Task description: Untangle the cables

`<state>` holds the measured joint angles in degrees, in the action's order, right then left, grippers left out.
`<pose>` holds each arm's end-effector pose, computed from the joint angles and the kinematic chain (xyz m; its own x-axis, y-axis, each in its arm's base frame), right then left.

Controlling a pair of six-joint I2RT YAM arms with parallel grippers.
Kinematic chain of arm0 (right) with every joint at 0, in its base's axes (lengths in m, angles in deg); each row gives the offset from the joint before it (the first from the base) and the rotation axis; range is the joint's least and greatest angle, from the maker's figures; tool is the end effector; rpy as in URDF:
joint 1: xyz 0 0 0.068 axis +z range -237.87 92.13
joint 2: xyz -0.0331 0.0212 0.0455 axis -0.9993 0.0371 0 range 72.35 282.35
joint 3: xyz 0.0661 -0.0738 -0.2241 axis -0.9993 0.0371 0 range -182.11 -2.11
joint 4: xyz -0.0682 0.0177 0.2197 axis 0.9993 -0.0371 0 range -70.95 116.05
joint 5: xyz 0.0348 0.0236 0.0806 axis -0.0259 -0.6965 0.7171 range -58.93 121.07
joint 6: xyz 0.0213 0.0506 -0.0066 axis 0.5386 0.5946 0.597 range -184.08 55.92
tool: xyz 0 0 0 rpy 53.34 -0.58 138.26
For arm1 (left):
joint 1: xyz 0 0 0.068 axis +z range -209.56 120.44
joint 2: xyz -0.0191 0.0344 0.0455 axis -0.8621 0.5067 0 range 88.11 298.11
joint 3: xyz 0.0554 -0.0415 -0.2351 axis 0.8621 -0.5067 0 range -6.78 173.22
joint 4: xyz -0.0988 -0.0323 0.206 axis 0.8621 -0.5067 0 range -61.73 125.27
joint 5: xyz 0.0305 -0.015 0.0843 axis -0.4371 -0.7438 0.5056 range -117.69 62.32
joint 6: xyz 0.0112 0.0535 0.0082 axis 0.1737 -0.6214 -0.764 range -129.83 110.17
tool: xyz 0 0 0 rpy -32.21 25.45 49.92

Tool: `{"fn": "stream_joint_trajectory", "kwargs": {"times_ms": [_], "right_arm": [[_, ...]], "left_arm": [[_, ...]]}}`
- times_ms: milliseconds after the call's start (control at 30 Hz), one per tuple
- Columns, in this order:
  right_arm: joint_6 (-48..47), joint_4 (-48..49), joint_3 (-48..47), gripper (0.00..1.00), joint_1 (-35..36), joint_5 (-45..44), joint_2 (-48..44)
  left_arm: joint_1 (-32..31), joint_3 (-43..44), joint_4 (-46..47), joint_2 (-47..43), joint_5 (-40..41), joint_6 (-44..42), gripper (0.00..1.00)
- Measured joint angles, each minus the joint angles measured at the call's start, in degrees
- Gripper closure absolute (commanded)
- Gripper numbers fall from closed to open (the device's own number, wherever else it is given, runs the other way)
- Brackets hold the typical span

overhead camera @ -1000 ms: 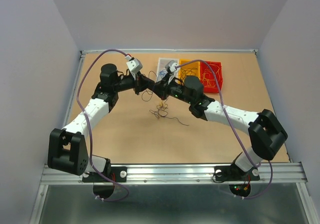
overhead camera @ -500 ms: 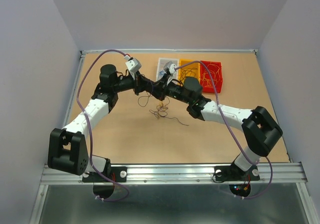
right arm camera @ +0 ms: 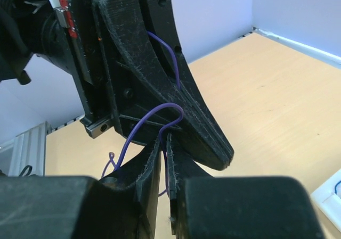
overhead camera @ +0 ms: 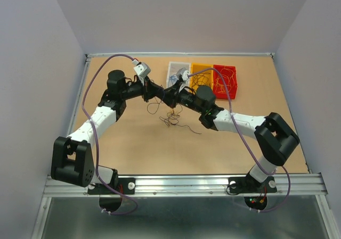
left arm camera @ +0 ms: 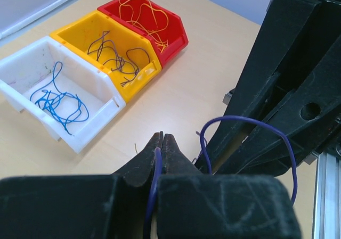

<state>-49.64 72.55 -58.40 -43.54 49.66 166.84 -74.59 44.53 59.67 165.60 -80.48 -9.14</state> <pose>0.2423 0.2535 0.2798 -0.1215 0.2118 -0.9697 -0.8857 0.4179 0.2022 0.2649 -0.1021 0.3005 -0.0410 0.0035 -0.9992 0.9253 0.3776 -0.0367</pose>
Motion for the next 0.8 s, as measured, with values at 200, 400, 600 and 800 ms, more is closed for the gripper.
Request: {"fn": "stream_joint_trajectory", "kwargs": {"times_ms": [200,400,600,800], "right_arm": [[-0.07,1.03,1.01,0.85,0.00,-1.70,0.46],[-0.11,0.46,1.01,0.85,0.02,-1.86,2.99],[-0.04,0.61,1.40,0.82,0.00,-1.79,5.68],[-0.09,0.79,1.40,0.75,0.00,-1.84,6.21]], "left_arm": [[0.02,-0.09,-0.94,0.00,3.21,-0.02,1.00],[-0.04,-0.09,-0.13,-0.22,4.37,0.42,1.00],[-0.26,-0.09,0.20,-0.39,4.33,1.16,1.00],[-0.26,-0.09,0.24,-0.31,3.61,1.97,1.00]]}}
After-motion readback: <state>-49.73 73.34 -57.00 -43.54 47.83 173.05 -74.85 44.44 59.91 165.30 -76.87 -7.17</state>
